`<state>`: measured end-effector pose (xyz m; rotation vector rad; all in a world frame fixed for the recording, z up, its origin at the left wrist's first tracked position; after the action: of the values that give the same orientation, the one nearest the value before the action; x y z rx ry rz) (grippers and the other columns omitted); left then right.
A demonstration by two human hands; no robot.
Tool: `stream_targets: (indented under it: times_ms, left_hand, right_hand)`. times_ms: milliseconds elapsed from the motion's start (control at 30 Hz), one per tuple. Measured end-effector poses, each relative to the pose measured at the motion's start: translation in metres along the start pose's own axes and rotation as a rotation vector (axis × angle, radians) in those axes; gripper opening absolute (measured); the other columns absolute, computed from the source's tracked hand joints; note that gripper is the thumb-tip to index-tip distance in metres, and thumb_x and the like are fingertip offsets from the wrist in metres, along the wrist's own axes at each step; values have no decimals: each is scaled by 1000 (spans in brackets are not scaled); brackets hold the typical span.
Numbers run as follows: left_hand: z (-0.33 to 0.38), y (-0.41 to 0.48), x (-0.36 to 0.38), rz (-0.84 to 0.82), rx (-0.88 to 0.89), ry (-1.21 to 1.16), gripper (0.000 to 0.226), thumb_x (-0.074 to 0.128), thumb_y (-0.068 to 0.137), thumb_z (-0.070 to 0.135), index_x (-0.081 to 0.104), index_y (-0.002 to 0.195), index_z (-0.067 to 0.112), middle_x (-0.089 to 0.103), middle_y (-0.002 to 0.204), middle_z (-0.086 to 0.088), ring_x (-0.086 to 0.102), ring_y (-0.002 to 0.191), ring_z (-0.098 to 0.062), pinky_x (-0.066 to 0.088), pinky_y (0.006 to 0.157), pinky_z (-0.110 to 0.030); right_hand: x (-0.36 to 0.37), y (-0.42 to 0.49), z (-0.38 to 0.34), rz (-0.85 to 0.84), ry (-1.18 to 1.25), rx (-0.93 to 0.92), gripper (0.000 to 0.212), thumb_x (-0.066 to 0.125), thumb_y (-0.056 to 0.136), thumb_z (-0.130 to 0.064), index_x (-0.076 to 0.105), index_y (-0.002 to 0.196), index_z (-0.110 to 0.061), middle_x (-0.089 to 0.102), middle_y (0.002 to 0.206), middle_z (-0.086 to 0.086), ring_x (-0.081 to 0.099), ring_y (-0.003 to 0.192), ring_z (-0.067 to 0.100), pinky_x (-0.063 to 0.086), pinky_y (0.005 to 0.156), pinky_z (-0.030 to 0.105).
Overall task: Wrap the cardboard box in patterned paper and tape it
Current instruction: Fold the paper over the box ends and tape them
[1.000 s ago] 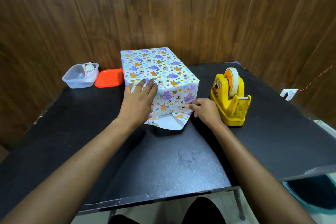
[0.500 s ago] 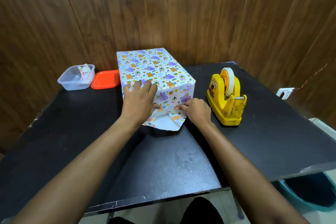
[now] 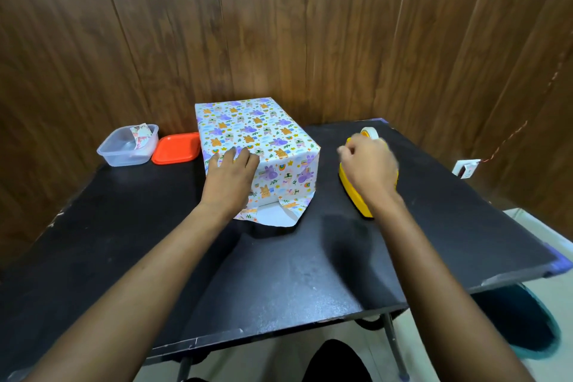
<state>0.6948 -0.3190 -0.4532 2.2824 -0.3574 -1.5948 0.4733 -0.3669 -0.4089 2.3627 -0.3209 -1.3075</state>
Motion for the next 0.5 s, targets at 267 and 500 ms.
stream_targets:
  times_ms: [267, 500]
  left_hand:
    - [0, -3, -1, -47, 25, -11, 59, 64, 83, 13, 36, 135, 9, 34, 146, -11, 29, 137, -33, 26, 110, -48]
    - [-4, -2, -3, -92, 26, -57, 70, 68, 82, 28, 32, 140, 12, 29, 150, -9, 27, 138, -29, 24, 112, -43]
  right_hand:
    - [-15, 20, 72, -381, 282, 514, 42, 63, 90, -19, 53, 124, 3, 56, 127, 17, 56, 110, 30, 46, 85, 36]
    - [-21, 21, 66, -306, 586, 601, 50, 74, 80, -11, 54, 123, 4, 53, 132, 15, 52, 120, 30, 44, 89, 35]
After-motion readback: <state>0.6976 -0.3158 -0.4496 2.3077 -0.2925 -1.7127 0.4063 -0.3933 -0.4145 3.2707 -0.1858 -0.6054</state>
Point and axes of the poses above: each hand's wrist, its own y-axis towards the middle knuckle, its own x-axis out of the palm, z = x × y, the point moved 4 cm from there along y, towards the middle knuckle
